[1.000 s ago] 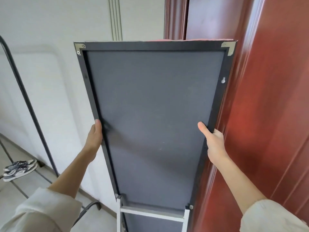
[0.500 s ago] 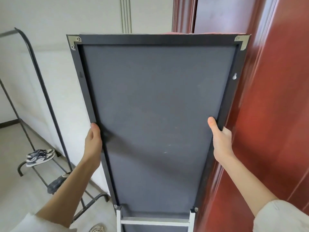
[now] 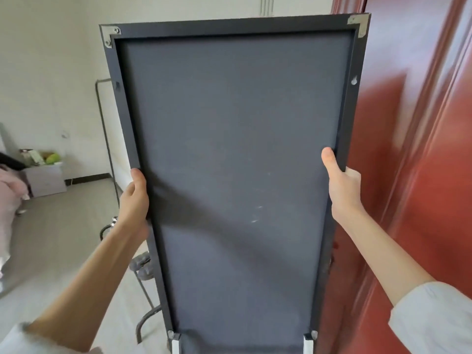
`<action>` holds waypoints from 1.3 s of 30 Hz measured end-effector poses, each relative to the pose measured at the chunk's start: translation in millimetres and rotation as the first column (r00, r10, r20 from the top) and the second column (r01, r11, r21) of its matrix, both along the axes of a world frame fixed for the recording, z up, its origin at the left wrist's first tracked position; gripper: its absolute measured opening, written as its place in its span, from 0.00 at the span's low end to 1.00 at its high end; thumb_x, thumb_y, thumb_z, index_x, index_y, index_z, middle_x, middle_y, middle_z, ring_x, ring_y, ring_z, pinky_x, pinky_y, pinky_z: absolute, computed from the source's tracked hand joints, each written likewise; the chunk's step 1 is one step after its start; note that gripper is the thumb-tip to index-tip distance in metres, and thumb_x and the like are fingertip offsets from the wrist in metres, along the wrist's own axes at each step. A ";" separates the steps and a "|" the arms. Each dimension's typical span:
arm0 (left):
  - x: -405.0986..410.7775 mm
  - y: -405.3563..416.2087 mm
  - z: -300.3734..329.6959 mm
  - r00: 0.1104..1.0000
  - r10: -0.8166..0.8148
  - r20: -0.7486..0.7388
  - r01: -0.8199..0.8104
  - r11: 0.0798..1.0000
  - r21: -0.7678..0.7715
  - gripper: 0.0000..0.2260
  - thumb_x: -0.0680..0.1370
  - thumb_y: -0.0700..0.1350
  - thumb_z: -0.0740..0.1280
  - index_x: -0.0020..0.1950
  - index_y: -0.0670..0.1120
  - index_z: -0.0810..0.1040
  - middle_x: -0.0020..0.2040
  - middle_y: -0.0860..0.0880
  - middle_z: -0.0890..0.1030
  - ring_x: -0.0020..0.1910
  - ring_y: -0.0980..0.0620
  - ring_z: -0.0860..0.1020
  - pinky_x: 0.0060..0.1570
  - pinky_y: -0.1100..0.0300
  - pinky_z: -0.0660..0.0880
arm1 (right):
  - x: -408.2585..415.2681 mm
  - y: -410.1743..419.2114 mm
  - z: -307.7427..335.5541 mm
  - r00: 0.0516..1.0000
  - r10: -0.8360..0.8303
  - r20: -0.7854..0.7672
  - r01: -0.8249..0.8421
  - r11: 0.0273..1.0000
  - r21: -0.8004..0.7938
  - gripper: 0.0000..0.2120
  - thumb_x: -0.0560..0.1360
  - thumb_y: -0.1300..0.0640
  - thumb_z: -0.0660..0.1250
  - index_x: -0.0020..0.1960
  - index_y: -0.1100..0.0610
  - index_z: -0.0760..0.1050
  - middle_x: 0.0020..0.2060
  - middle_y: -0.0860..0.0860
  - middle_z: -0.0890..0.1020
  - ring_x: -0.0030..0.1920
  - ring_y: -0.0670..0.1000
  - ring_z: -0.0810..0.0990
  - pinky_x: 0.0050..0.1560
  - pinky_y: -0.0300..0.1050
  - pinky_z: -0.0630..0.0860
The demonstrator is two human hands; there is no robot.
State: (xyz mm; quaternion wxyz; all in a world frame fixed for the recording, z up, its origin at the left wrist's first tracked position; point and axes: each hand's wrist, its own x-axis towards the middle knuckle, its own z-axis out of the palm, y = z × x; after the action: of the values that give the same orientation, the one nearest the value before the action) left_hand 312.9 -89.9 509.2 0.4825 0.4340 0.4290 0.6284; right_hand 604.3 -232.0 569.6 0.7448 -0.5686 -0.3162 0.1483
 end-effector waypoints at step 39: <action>-592.7 -317.0 40.2 0.425 0.898 -0.114 -0.899 0.434 0.065 0.24 0.60 0.76 0.54 0.34 0.56 0.71 0.44 0.53 0.71 0.46 0.53 0.70 0.59 0.49 0.70 | -600.7 8.3 -9.3 0.561 0.827 -0.024 -0.826 0.558 -0.085 0.23 0.72 0.35 0.60 0.35 0.54 0.63 0.30 0.49 0.64 0.31 0.46 0.63 0.34 0.40 0.62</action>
State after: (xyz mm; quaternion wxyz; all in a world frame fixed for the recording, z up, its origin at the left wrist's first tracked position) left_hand -279.8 -406.9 549.3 0.0461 0.1778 0.6266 0.7574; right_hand 3.6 -223.7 560.4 0.5603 -0.3873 -0.5459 0.4880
